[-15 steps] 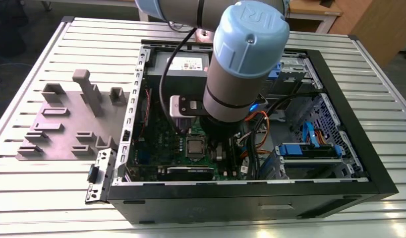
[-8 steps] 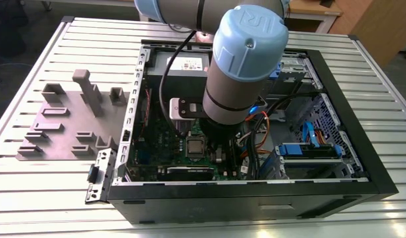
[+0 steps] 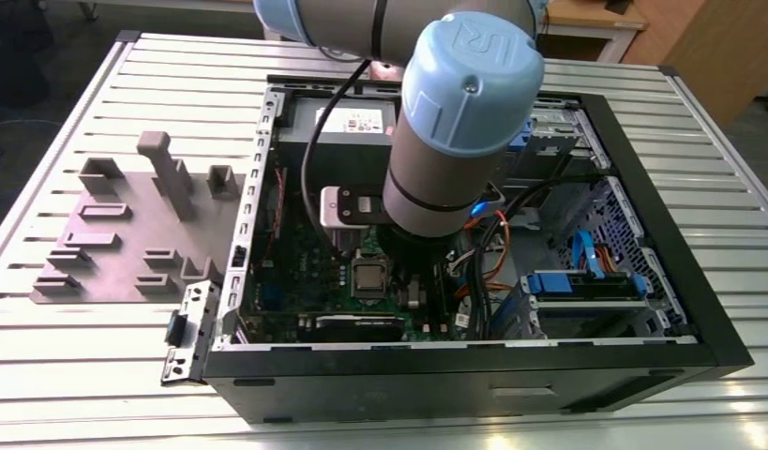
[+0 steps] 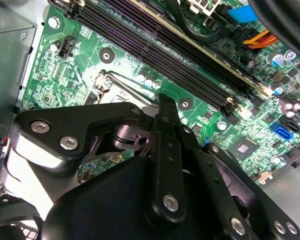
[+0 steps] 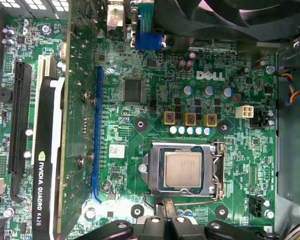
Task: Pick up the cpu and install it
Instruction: 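Install the first cpu locking lever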
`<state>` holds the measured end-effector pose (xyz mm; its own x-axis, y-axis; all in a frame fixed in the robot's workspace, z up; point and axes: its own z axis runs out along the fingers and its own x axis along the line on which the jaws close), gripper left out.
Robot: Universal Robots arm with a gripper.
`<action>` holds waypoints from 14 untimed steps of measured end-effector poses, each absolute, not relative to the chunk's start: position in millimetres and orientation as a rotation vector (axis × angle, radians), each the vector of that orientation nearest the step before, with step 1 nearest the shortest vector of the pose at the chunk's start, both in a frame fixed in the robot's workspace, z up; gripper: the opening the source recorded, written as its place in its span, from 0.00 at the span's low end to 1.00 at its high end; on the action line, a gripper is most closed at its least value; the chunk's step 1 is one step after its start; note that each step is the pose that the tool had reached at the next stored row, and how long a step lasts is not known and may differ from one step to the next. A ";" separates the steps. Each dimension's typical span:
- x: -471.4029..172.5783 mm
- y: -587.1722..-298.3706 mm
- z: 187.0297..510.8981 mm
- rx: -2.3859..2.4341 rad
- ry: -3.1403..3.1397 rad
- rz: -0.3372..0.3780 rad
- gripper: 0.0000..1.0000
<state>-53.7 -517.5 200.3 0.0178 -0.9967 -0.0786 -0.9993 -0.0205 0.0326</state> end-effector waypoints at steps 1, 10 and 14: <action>-53.7 -517.6 200.3 -2.219 2.176 0.123 0.11; -54.1 -518.1 196.8 -2.220 2.174 0.123 0.11; -54.2 -518.2 194.7 -2.221 2.174 0.123 0.11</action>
